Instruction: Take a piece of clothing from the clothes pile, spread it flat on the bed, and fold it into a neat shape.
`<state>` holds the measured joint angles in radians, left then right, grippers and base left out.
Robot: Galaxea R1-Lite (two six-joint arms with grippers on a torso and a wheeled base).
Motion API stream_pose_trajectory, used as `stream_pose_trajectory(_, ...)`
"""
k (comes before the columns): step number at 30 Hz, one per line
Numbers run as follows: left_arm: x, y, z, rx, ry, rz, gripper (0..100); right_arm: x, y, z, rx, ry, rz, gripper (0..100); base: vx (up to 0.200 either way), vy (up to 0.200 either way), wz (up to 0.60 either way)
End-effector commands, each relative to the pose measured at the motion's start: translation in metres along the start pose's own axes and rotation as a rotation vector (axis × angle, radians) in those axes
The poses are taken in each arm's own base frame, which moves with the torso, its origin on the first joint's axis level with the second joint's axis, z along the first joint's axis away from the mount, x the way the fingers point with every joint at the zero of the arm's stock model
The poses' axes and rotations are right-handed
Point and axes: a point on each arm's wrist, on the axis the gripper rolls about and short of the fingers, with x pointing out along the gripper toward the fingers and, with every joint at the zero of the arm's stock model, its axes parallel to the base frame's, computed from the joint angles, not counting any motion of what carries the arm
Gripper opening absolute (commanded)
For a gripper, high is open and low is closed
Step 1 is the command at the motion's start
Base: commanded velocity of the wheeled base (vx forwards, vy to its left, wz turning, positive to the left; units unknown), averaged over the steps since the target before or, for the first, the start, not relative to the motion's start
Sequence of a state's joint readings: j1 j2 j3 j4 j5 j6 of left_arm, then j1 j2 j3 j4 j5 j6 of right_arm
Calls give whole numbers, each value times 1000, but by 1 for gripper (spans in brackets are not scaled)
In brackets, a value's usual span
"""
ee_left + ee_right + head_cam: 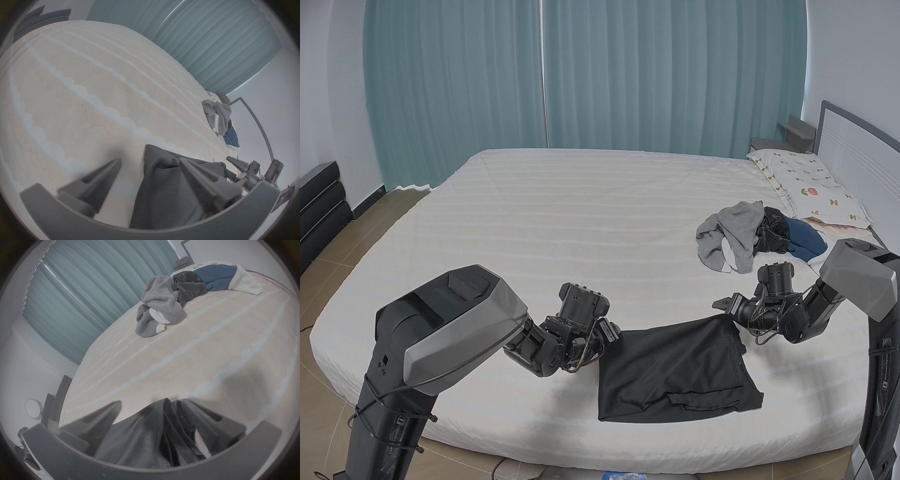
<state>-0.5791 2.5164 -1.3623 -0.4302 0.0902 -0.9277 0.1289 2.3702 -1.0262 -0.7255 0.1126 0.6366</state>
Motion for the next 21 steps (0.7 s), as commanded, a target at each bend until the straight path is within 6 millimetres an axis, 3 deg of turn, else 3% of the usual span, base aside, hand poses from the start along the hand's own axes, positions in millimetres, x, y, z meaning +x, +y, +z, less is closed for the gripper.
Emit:
stream_pose_trajectory(1,-1,0,2,-5,-4,-2,100,-32,1,5,9,20,42,100,0,0,0)
stream_pose_trajectory(2,-1,0,2,-5,-4,-2,100,-32,1,5,9,20,42,100,0,0,0)
stream_pose_trajectory(3,-1,0,2,-11,-4,-2,100,-49,-4,2,11,57,64,100,0,0,0)
stream_pose_trajectory(5,-3,1,3,-18,-1,-2,100,-60,-6,-3,4,85,84,100,0,0,0)
stream_pose_trajectory(10,-11,2,7,-76,-5,-5,100,-88,-22,-32,-97,175,170,100,0,0,0)
stream_pose_trajectory(21,-38,21,29,-195,17,2,100,-93,-32,-73,-220,183,246,100,0,0,0)
